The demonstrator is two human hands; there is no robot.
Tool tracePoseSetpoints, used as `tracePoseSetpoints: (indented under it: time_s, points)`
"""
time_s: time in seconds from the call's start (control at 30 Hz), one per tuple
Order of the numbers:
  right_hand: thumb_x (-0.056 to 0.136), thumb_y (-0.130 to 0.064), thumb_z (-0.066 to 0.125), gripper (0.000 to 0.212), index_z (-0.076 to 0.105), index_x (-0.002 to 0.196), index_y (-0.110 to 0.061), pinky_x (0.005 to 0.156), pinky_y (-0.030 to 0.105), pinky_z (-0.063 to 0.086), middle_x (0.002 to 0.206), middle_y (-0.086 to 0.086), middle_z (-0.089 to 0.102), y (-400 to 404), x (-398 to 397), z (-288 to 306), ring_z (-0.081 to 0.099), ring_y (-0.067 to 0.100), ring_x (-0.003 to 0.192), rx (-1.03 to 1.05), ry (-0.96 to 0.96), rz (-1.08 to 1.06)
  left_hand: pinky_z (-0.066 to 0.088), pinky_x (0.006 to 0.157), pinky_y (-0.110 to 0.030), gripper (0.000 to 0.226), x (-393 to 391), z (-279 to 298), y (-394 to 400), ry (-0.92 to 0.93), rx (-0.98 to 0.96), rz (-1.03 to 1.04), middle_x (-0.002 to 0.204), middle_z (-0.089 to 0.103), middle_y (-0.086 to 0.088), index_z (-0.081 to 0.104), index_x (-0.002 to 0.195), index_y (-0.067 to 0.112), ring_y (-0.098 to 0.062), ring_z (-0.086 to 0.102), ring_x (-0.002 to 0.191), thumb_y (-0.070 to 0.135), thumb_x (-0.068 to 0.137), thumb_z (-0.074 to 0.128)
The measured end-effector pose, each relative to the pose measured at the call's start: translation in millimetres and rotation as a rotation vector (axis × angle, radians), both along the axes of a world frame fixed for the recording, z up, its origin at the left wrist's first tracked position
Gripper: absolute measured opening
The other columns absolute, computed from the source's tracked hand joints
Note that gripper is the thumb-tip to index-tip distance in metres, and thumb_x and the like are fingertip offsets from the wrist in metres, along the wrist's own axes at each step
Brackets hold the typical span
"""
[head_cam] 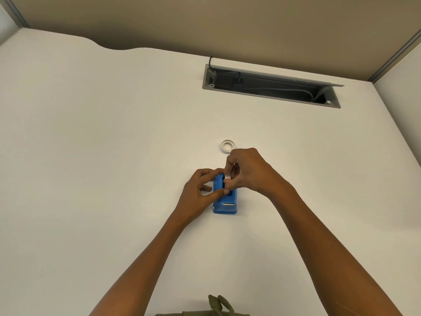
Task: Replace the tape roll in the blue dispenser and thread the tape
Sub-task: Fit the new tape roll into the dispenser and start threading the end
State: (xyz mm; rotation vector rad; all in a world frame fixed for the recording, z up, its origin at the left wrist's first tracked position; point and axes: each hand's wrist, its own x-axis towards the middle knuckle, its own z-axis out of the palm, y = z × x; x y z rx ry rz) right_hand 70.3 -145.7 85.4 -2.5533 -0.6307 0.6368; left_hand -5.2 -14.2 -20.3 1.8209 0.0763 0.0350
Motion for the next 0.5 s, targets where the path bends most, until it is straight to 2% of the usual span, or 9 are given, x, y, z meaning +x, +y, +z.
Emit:
tracePoseSetpoints:
  time_s: [0.1,0.3,0.4,0.5]
  points:
    - [0.063,-0.003,0.078,0.018,0.065,0.075,-0.007,0.063,0.029,0.051,0.086,0.011,0.065,0.6,0.5,-0.5,0.065,0.026,0.077,0.003,0.005,-0.007,0.052,0.081,-0.020,0.044,-0.1,1.3,-0.3,0.007,-0.007,0.002,0.117,0.053,0.011,0.049,0.111,0.050,-0.006,0.055,0.105,0.030,0.078,0.072]
    - [0.066,-0.002,0.074,0.014,0.068,0.078,-0.004,0.064,0.026,0.047,0.085,0.009,0.064,0.4,0.3,0.1,0.064,0.024,0.079,0.003,-0.008,0.003,0.053,0.085,-0.027,0.048,-1.3,3.1,-1.0,0.024,-0.012,0.009,0.120,0.054,0.003,0.056,0.123,0.025,-0.011,0.055,0.107,0.027,0.078,0.072]
    - [0.069,-0.003,0.072,0.012,0.069,0.080,-0.003,0.065,0.026,0.046,0.084,0.008,0.064,0.4,-0.3,0.5,0.064,0.023,0.080,0.003,-0.024,0.019,0.053,0.085,-0.028,0.049,-1.3,4.1,-1.3,0.033,-0.013,0.010,0.122,0.054,0.001,0.056,0.125,0.023,-0.012,0.055,0.108,0.026,0.078,0.072]
    - [0.071,-0.002,0.069,0.010,0.069,0.080,-0.001,0.071,0.033,0.053,0.082,0.006,0.062,-0.9,-1.6,1.2,0.064,0.024,0.081,0.035,-0.054,0.041,0.052,0.085,-0.027,0.049,-1.7,4.5,-1.2,0.034,-0.044,0.009,0.120,0.054,0.003,0.056,0.124,0.024,-0.010,0.054,0.109,0.026,0.078,0.072]
